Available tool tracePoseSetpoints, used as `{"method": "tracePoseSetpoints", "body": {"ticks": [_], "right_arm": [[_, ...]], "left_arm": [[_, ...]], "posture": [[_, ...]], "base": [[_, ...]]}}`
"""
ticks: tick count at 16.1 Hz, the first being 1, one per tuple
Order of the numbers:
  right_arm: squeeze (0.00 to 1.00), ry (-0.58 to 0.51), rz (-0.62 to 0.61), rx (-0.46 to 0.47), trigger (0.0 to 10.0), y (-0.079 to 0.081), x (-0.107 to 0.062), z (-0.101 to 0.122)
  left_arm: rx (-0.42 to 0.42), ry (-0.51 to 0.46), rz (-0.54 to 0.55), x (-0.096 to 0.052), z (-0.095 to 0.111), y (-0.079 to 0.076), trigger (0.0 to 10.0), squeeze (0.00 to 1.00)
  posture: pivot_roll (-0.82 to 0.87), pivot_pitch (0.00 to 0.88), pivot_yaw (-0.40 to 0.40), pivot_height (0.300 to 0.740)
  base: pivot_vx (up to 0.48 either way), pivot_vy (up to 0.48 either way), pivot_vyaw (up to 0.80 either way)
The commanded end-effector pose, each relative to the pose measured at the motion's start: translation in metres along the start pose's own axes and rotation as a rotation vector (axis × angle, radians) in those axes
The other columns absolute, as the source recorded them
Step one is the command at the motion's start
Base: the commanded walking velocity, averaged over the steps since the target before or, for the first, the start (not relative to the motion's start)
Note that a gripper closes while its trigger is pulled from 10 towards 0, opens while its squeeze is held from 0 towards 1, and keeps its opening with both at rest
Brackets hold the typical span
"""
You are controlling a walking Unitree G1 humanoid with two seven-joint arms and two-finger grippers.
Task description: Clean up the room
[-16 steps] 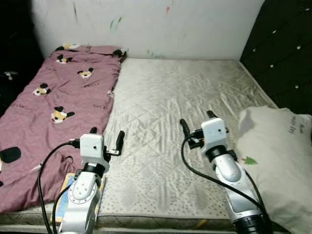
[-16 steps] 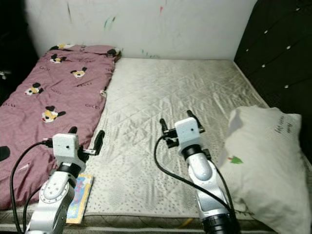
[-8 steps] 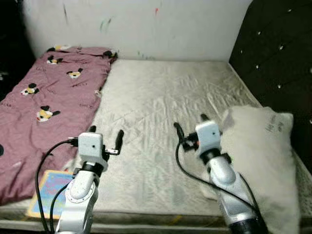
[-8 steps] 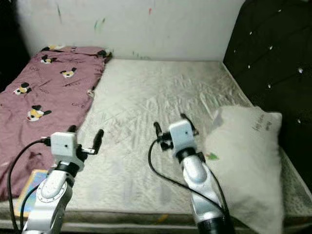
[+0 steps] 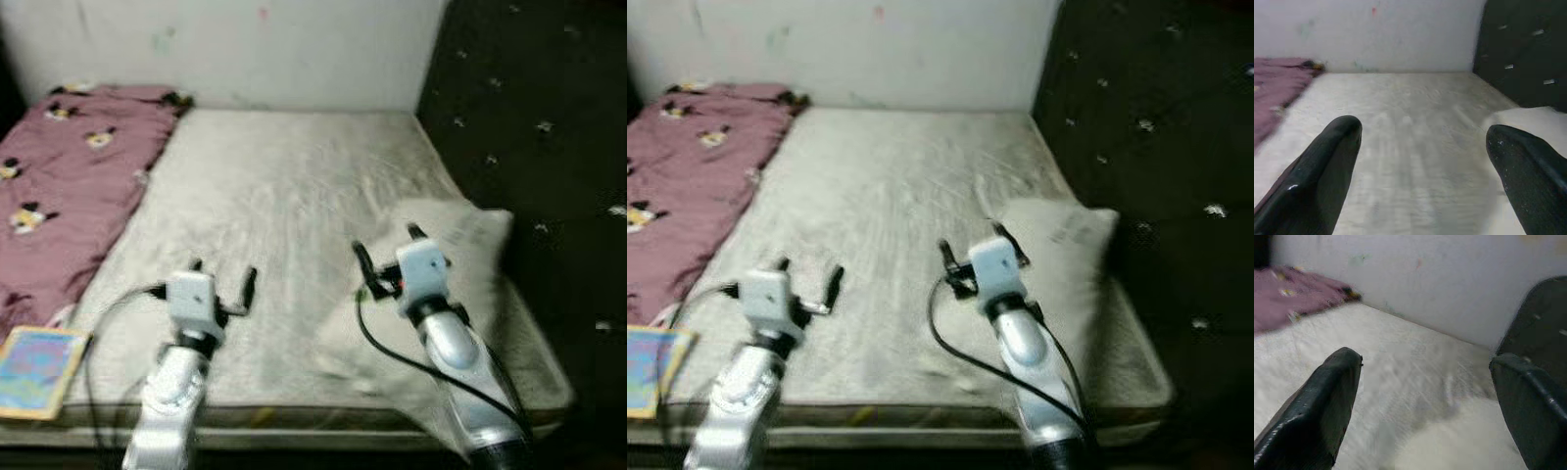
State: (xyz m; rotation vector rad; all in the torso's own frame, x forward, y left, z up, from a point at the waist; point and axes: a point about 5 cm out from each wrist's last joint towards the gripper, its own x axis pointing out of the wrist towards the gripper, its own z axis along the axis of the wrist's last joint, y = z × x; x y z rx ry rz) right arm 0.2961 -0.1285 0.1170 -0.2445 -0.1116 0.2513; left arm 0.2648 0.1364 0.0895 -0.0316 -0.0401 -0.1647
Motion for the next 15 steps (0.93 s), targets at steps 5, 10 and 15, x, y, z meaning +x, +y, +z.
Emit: {"method": "tracePoseSetpoints", "body": {"ticks": [5, 10, 15], "right_arm": [[0.00, -0.015, 0.000, 0.008, 10.0, 0.0033, 0.0017, 0.0049], [0.00, -0.010, 0.000, 0.008, 10.0, 0.0028, 0.0010, 0.0041], [0.00, -0.001, 0.002, 0.008, 10.0, 0.0043, 0.0004, 0.0024]], "left_arm": [[0.000, -0.012, 0.002, -0.0010, 0.0042, 0.0038, 10.0, 0.00], [0.012, -0.016, 0.002, -0.0019, 0.0053, 0.0040, 10.0, 0.00], [0.013, -0.012, 0.001, -0.0025, 0.0050, 0.0029, 10.0, 0.00]], "posture": [[-0.04, 0.000, -0.003, 0.740], [-0.04, 0.000, -0.002, 0.740], [-0.04, 0.000, -0.004, 0.740]], "base": [[0.000, -0.078, 0.00], [0.000, 0.000, 0.00], [0.000, 0.000, 0.00]]}}
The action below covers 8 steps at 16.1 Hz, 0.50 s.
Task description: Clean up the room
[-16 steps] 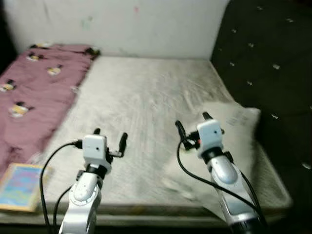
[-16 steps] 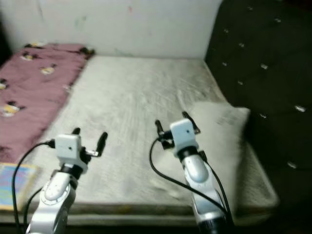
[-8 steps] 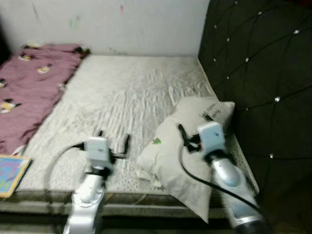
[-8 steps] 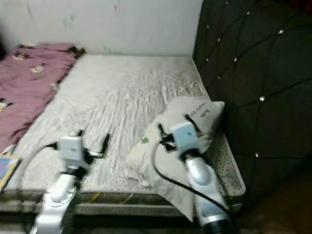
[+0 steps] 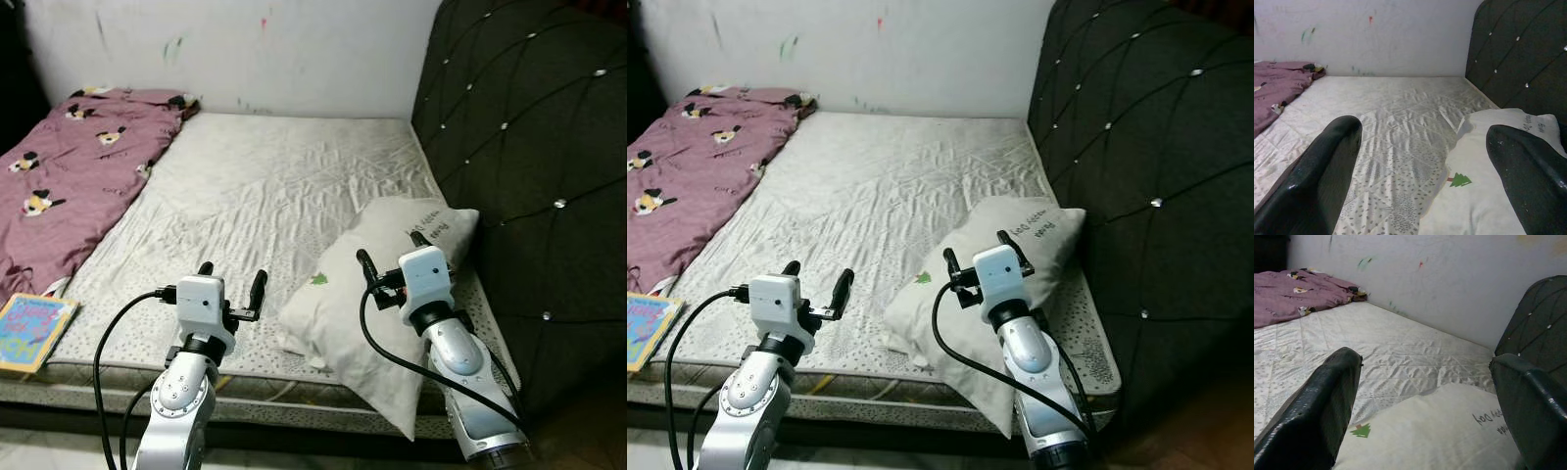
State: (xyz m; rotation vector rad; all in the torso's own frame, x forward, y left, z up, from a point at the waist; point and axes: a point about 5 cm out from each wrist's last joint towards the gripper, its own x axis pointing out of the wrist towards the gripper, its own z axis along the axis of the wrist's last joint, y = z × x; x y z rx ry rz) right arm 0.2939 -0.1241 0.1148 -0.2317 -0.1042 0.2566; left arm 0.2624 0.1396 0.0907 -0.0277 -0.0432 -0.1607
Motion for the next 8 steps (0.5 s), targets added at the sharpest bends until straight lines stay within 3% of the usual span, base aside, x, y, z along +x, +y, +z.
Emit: {"method": "tracePoseSetpoints", "body": {"ticks": [1, 6, 8], "right_arm": [[0.00, -0.005, -0.003, -0.006, 10.0, -0.0010, 0.0018, 0.0032], [0.00, -0.002, -0.010, 0.000, 10.0, -0.0032, 0.0025, 0.0031], [0.00, 0.003, -0.012, 0.010, 10.0, -0.0033, 0.0025, 0.0022]], "left_arm": [[0.011, -0.010, -0.003, 0.0008, 0.0037, 0.0001, 10.0, 0.00], [0.009, -0.007, -0.005, 0.0024, 0.0034, -0.0004, 10.0, 0.00], [0.008, -0.006, -0.004, 0.0022, 0.0032, -0.0003, 10.0, 0.00]], "posture": [[-0.04, 0.000, -0.004, 0.740], [-0.05, 0.000, -0.004, 0.740], [-0.05, 0.000, -0.005, 0.740]], "base": [[0.000, 0.000, 0.00], [0.000, 0.000, 0.00], [0.000, 0.000, -0.80]]}}
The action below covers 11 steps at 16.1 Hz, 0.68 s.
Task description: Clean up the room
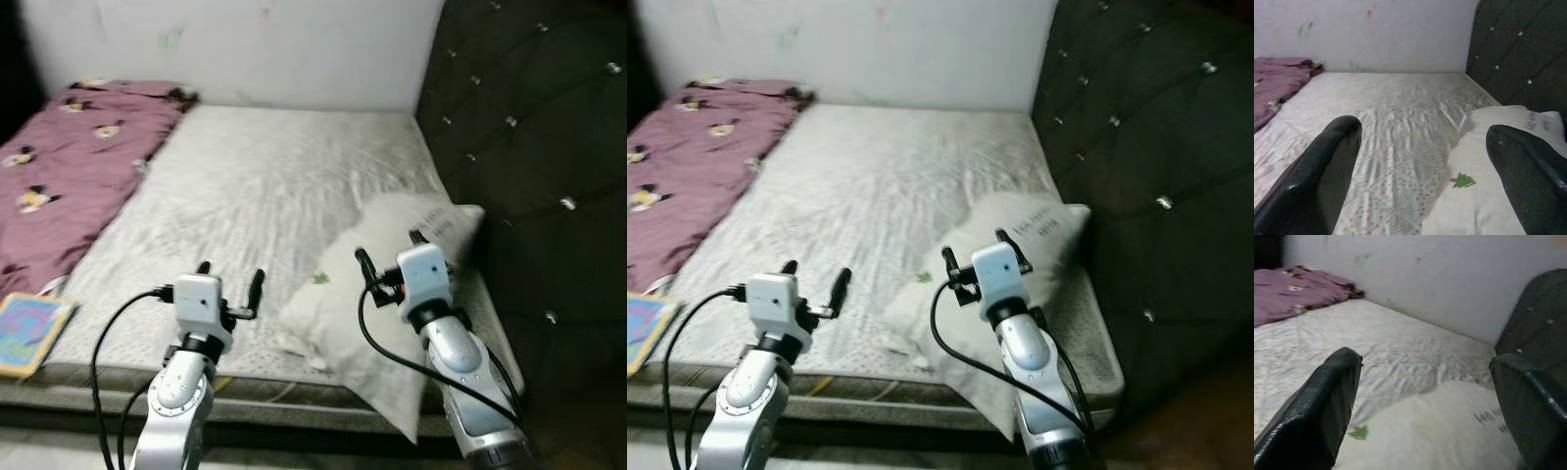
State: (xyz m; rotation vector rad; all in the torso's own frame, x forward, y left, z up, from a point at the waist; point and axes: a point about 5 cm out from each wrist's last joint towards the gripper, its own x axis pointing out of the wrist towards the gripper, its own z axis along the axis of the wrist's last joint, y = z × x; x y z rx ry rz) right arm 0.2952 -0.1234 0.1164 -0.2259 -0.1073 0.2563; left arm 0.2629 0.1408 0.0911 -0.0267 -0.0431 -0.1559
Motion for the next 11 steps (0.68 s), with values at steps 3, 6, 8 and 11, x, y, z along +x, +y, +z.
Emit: {"method": "tracePoseSetpoints", "body": {"ticks": [3, 6, 8, 11], "right_arm": [[0.00, -0.001, -0.010, -0.001, 10.0, -0.0031, 0.0016, 0.0018], [0.00, -0.001, -0.007, -0.005, 10.0, -0.0026, 0.0020, 0.0019], [0.00, -0.001, -0.002, -0.009, 10.0, -0.0019, 0.0022, 0.0018], [0.00, -0.003, 0.004, -0.008, 10.0, -0.0012, 0.0028, 0.0019]], "left_arm": [[0.008, -0.005, -0.009, 0.0018, 0.0027, -0.0018, 10.0, 0.00], [0.011, -0.005, -0.012, 0.0017, 0.0030, -0.0017, 10.0, 0.00], [0.015, -0.003, -0.015, 0.0017, 0.0029, -0.0017, 10.0, 0.00], [0.016, -0.002, -0.017, 0.0018, 0.0027, -0.0020, 10.0, 0.00]], "posture": [[-0.05, 0.000, -0.005, 0.740], [-0.04, 0.000, -0.005, 0.740], [-0.04, 0.000, -0.004, 0.740], [-0.04, 0.000, -0.004, 0.740]], "base": [[0.000, 0.000, -0.75], [0.000, 0.000, 0.00], [0.000, 0.000, 0.00], [0.000, 0.000, 0.00]]}}
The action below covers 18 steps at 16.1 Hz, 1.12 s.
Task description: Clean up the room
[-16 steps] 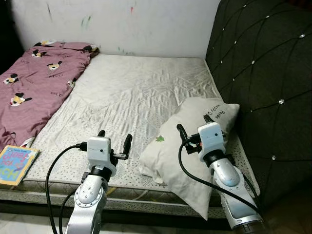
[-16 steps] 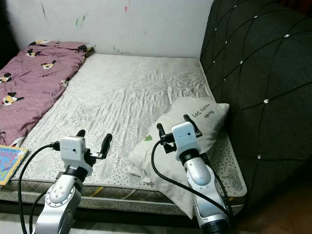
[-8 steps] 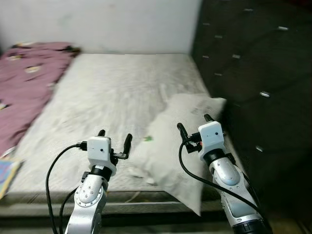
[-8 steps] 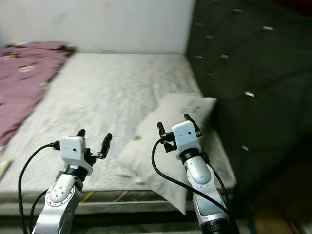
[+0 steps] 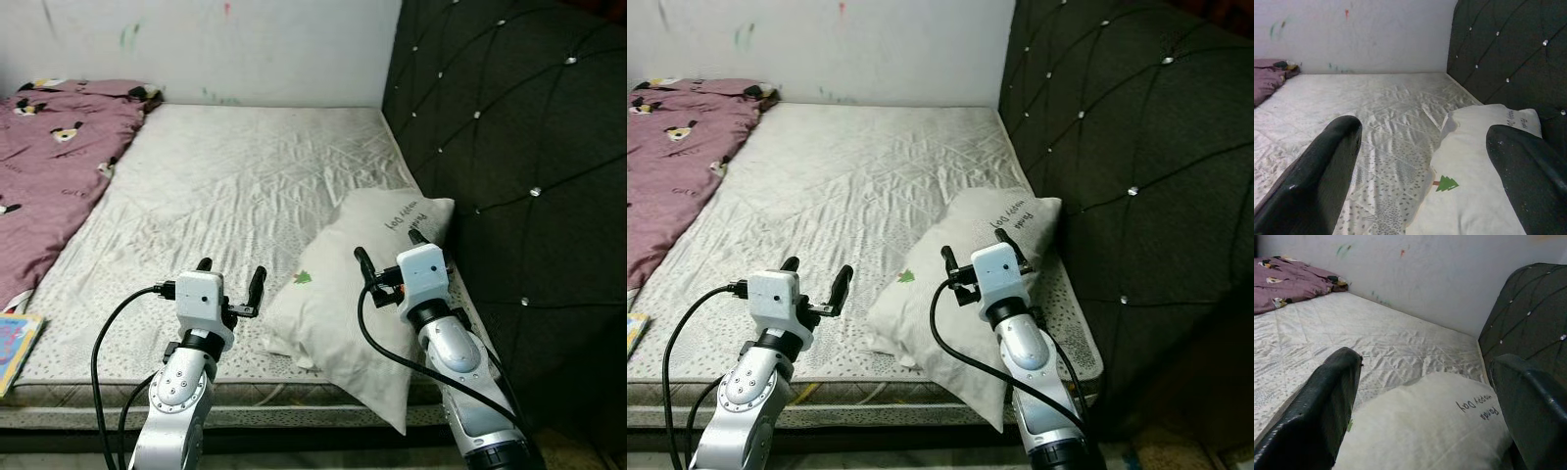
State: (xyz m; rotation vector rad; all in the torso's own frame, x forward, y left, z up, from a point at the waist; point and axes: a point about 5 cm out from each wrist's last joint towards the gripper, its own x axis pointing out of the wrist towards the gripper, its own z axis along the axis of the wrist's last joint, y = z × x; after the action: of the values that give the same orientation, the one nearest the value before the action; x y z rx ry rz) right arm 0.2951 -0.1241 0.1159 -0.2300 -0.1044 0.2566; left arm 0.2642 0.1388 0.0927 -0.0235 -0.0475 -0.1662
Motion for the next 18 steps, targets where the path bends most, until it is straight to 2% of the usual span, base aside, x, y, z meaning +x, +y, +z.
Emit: {"method": "tracePoseSetpoints", "body": {"ticks": [1, 2, 4, 8, 11, 15, 18], "right_arm": [[0.00, -0.007, 0.003, -0.004, 10.0, -0.001, 0.003, 0.003], [0.00, -0.020, 0.005, 0.016, 10.0, -0.002, 0.003, 0.004], [0.00, -0.015, -0.003, 0.078, 10.0, -0.003, -0.003, 0.004], [0.00, 0.011, 0.006, 0.099, 10.0, -0.001, -0.017, -0.002], [0.00, 0.036, 0.025, 0.123, 10.0, -0.002, -0.020, -0.004], [0.00, 0.033, 0.077, 0.126, 10.0, 0.005, -0.021, -0.004], [0.00, 0.053, 0.027, 0.121, 10.0, 0.000, -0.026, -0.010]], "left_arm": [[0.014, 0.002, -0.007, 0.000, 0.001, 0.000, 10.0, 0.00], [0.016, 0.001, -0.003, -0.001, 0.002, 0.001, 10.0, 0.00], [0.040, 0.010, 0.062, -0.010, 0.001, 0.015, 10.0, 0.00], [0.062, 0.014, 0.116, -0.020, 0.004, 0.027, 10.0, 0.00], [0.040, -0.007, 0.121, -0.026, 0.018, 0.025, 10.0, 0.00], [0.043, 0.012, 0.149, -0.030, 0.011, 0.026, 10.0, 0.00], [0.039, 0.019, 0.153, -0.026, 0.012, 0.026, 10.0, 0.00]], "posture": [[-0.04, 0.000, -0.003, 0.740], [-0.04, 0.000, -0.003, 0.740], [-0.04, 0.000, 0.013, 0.740], [-0.01, 0.007, 0.004, 0.740], [0.01, 0.052, -0.027, 0.740], [0.02, 0.033, -0.022, 0.740], [-0.01, 0.017, 0.002, 0.740]], "base": [[0.000, 0.000, 0.00], [0.000, 0.000, 0.00], [0.000, 0.000, 0.00], [0.000, 0.000, 0.00], [0.000, 0.000, 0.00], [0.000, 0.000, 0.00], [0.000, 0.000, 0.00]]}}
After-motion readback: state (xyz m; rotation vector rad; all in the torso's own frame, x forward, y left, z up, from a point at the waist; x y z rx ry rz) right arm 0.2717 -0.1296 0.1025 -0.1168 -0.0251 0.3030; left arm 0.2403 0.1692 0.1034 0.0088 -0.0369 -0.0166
